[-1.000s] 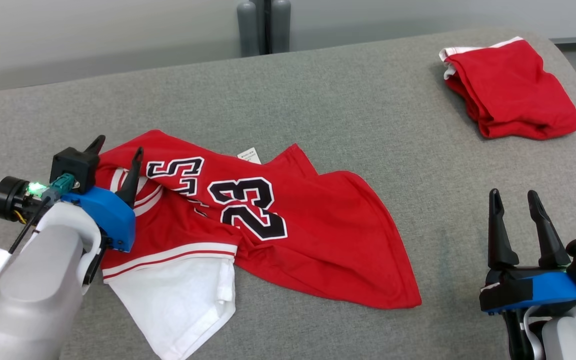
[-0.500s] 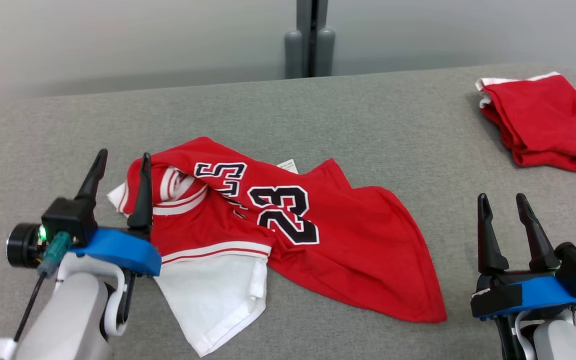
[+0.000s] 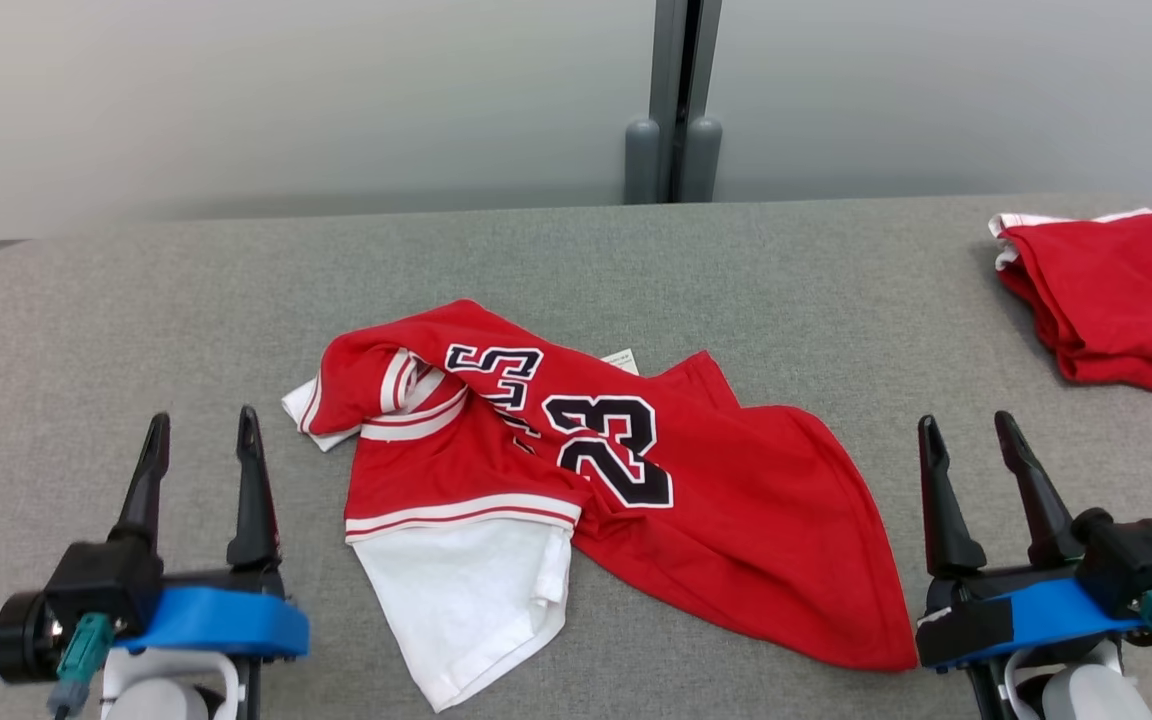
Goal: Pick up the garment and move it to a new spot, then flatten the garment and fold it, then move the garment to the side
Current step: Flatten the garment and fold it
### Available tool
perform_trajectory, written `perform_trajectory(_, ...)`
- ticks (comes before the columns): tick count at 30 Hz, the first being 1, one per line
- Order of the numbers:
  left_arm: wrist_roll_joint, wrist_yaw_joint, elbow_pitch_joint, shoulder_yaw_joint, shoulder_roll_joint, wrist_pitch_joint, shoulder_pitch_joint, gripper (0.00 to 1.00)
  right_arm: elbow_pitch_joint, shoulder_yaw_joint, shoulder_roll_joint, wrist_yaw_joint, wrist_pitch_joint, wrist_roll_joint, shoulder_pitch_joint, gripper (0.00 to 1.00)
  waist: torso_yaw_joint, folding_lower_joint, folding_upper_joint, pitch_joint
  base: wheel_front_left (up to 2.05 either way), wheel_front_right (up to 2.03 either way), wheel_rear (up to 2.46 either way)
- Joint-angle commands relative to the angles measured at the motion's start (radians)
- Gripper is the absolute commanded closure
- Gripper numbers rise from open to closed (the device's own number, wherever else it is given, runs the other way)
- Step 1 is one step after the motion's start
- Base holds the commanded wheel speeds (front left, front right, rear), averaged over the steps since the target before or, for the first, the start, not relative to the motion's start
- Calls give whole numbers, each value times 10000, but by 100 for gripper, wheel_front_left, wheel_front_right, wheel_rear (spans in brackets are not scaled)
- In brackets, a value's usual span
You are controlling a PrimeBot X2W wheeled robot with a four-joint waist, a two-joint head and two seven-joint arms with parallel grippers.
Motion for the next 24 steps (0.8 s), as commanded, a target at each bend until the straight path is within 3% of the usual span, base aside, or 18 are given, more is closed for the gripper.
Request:
perform_trajectory(1, 91, -59, -89, 156, -80, -36, 164, 0, -61, 43, -14, 1, -42, -43, 99, 0, -12, 1, 0, -82, 0, 0, 0)
perform_trajectory(11, 926, -472, -160, 576, -609, -36, 1312, 0, -211, 262, -14, 1, -42, -302, 904, 0, 9, 1, 0, -560, 0, 0, 0)
perform_trajectory(24, 1404, -546, 161, 758, -866, -37, 1357, 0, -71, 280, -14, 1, 4, -334, 1159, 0, -130, 1, 0, -605, 0, 0, 0)
